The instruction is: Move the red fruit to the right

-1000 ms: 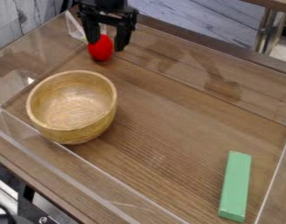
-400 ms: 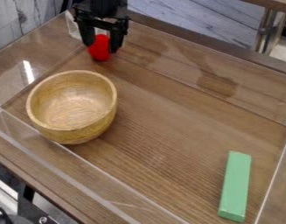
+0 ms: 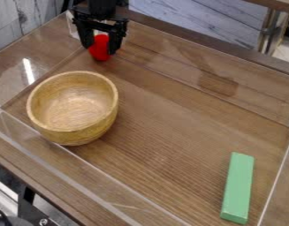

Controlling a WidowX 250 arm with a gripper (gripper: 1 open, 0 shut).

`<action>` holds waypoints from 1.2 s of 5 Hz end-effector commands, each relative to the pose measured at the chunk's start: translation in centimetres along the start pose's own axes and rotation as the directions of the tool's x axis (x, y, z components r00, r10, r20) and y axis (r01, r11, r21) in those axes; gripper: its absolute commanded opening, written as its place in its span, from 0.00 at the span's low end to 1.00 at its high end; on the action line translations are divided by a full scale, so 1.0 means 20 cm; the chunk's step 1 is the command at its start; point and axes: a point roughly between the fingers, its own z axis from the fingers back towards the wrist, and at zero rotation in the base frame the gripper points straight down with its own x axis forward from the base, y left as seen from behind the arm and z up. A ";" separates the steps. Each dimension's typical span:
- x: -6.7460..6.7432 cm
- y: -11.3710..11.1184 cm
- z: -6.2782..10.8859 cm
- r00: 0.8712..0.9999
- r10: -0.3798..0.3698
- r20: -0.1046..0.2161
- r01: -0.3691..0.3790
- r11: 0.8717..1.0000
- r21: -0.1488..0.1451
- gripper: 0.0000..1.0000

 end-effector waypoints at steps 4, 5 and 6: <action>0.05 0.04 0.10 0.996 0.050 0.073 -0.051 0.999 0.003 1.00; 0.05 0.04 0.09 0.996 0.057 0.074 -0.057 0.998 0.003 1.00; 0.05 0.05 0.09 0.995 0.065 0.076 -0.066 0.998 0.002 1.00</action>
